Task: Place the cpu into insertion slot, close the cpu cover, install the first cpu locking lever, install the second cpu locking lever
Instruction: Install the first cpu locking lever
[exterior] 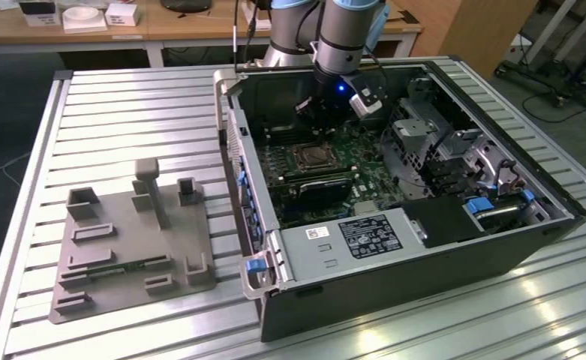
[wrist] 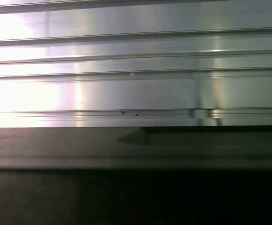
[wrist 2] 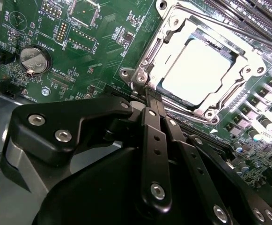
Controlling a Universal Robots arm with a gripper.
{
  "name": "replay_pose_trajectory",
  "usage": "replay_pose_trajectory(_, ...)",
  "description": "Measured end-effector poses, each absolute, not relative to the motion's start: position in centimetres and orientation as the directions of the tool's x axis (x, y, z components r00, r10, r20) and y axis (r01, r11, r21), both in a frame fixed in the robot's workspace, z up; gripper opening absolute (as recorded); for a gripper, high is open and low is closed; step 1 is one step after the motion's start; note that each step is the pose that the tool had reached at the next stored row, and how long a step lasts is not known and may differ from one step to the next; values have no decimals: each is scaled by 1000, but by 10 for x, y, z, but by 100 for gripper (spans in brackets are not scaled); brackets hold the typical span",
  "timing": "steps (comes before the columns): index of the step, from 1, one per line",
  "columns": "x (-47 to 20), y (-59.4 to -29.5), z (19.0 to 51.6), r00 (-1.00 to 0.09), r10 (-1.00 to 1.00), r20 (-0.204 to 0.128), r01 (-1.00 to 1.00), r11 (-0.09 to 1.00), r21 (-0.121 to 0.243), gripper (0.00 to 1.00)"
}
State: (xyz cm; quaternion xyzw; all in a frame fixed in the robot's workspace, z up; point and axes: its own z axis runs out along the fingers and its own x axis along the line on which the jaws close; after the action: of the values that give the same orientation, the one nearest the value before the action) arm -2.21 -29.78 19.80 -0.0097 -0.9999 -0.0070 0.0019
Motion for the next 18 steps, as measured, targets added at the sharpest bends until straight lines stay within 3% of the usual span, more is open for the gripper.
replay_pose_trajectory(18, -22, -298, 201, -1000, 19, 4, 19, 1000, 12, 10)
